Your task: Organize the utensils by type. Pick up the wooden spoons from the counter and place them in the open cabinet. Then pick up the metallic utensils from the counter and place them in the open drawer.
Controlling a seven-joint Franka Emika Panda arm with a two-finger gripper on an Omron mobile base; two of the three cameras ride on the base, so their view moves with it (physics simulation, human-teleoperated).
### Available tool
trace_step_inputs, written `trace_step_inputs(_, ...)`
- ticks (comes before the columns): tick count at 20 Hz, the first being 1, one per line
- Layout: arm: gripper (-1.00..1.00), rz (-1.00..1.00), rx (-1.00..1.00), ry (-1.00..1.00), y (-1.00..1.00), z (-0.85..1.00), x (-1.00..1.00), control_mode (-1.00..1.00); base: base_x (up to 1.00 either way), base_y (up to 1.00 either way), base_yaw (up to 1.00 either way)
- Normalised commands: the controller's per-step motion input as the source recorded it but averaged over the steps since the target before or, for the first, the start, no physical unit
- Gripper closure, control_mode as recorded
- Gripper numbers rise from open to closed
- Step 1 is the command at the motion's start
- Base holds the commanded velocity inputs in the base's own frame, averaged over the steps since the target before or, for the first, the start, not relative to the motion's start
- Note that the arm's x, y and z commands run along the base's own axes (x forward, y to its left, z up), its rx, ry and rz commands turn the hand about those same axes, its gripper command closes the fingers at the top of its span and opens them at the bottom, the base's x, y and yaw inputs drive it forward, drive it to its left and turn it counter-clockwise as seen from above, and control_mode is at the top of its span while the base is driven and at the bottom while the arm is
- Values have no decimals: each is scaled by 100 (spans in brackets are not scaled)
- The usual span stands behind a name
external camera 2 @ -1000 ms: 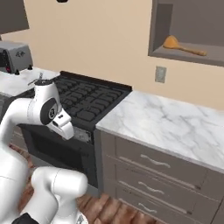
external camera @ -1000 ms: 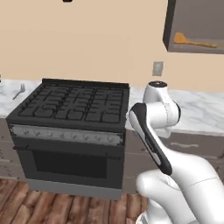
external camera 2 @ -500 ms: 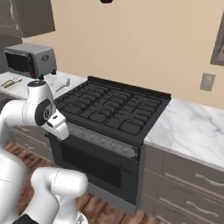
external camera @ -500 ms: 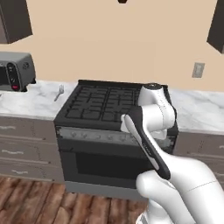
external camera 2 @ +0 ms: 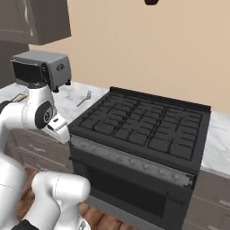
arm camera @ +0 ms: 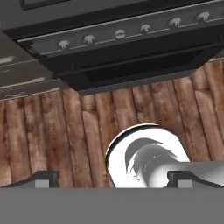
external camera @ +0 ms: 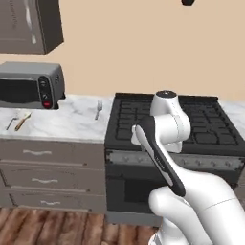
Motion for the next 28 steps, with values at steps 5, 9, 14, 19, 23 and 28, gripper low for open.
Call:
trace_step_inputs(5, -100, 0, 0, 0, 0, 0, 0, 100, 74, 90, -18)
trace_step_inputs(9, -100, 0, 0, 0, 0, 0, 0, 100, 70, 89, -22)
trace_step_inputs(14, -100, 0, 0, 0, 0, 0, 0, 100, 48, 87, -33)
trace_step_inputs(19, -100, 0, 0, 0, 0, 0, 0, 100, 17, 94, -29)
trace_step_inputs(23, -100, 0, 0, 0, 0, 0, 0, 100, 24, 85, -30)
trace_step_inputs(28, -100, 0, 0, 0, 0, 0, 0, 100, 10, 50, -13)
